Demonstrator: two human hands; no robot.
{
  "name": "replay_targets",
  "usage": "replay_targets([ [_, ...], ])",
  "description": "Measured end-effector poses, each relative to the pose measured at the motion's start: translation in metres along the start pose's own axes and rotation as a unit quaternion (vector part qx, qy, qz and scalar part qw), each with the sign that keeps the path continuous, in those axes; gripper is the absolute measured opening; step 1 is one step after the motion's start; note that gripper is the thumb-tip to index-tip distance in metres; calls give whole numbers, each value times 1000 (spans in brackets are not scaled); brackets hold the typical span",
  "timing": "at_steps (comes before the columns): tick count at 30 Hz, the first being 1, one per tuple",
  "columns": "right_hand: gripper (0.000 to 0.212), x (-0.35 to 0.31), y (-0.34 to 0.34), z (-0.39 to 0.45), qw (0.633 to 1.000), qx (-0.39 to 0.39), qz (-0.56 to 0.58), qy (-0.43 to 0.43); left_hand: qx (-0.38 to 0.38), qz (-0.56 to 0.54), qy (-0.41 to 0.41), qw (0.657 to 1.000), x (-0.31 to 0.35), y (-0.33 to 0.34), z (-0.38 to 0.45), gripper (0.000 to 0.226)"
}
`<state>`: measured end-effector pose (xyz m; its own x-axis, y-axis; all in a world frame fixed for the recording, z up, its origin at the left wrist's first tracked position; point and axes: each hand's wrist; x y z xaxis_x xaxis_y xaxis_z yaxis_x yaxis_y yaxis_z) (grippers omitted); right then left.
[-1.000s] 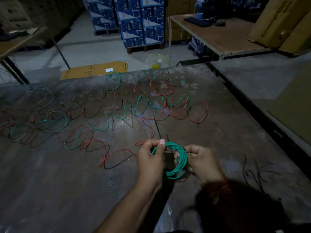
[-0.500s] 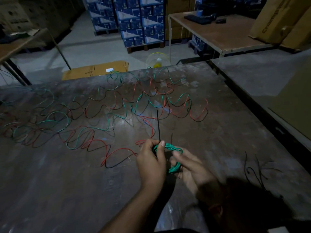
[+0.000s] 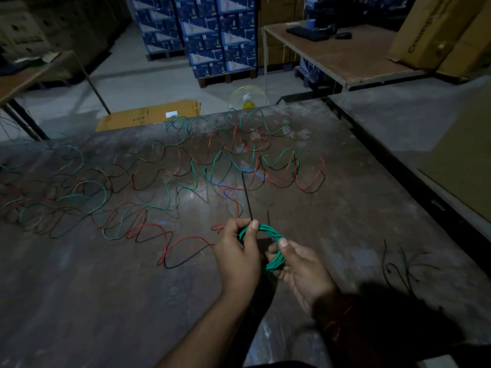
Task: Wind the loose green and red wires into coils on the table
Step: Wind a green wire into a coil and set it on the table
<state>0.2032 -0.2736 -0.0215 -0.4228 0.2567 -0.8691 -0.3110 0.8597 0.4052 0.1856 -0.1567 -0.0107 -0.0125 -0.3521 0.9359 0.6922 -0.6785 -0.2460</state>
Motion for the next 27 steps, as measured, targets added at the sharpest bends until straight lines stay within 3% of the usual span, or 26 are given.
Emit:
replay_targets([
  [4, 32, -2, -13, 2, 999, -21, -20, 46, -12, -38, -16, 999, -4, 5, 3, 10],
  [9, 38, -12, -27, 8, 993, 15, -112, 13, -72, -89, -31, 993, -5, 22, 10, 10],
  [12, 40, -15, -44, 4, 988, 51, -147, 11, -152, -112, -75, 979, -7, 40, 15, 12],
  [14, 30, -24, -59, -5, 974, 66, -216, -22, -218, -103, -80, 967, -6, 55, 17, 17],
  [17, 21, -38, -84, -15, 971, 69, -214, -80, -304, -98, -69, 945, 4, 82, 17, 18],
  [22, 15, -51, -123, -6, 956, 234, -147, -94, -409, -97, -121, 899, 33, 132, 28, 30],
  [27, 10, -69, -163, 26, 930, 340, -117, -71, -429, -30, -115, 895, 35, 175, 28, 34],
])
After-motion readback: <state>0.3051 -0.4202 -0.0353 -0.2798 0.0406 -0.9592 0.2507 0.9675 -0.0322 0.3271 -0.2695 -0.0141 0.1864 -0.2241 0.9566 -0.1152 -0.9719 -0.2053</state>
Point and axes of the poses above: each hand's wrist, its own z-axis towards the middle knuckle, its own y-axis out of the palm, x = y × z, and after that the axes turned 3 degrees about -x, right-handed
